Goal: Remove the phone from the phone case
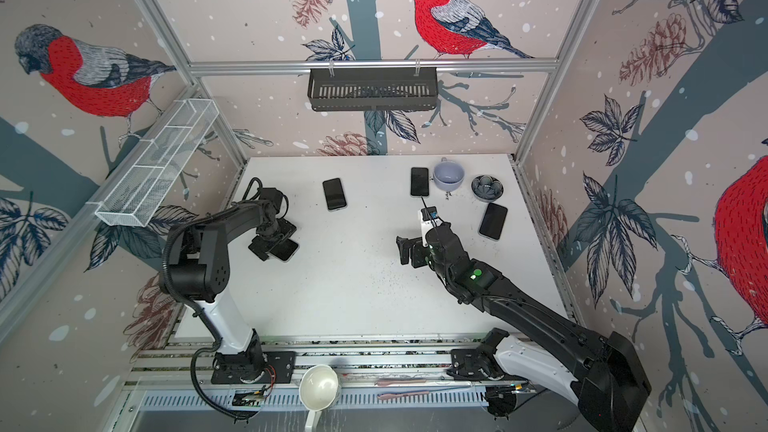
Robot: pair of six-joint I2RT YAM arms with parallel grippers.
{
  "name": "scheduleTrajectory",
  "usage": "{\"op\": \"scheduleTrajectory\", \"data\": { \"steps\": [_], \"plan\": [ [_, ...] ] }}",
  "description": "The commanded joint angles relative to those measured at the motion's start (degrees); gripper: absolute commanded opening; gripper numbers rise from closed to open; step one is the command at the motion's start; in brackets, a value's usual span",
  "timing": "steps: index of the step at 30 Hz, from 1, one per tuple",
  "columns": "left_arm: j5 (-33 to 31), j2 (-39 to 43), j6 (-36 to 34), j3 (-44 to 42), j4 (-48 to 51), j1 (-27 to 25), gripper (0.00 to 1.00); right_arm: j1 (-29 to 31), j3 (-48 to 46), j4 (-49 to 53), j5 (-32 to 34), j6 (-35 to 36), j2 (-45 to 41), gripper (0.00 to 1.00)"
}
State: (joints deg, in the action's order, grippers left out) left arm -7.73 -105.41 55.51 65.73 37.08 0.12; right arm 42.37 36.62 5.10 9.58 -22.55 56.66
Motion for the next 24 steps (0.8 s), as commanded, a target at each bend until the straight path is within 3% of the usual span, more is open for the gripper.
{"op": "scheduleTrajectory", "data": {
  "steps": [1, 9, 24],
  "plan": [
    [-1.2, -0.9, 1.0, 0.6, 2.1, 1.3, 0.95, 0.2, -0.2, -2.4, 0.5, 0.5, 0.1, 0.99],
    [-0.8, -2.8, -0.7, 4.0, 3.0, 2.8, 0.92, 0.2, -0.1, -3.1, 0.2, 0.5, 1.3, 1.00],
    [1.1, 0.7, -3.2, 1.7, 1.1, 2.8, 0.66, 0.3, -0.2, -4.8, -0.4, -0.6, 2.7, 0.99]
  ]
}}
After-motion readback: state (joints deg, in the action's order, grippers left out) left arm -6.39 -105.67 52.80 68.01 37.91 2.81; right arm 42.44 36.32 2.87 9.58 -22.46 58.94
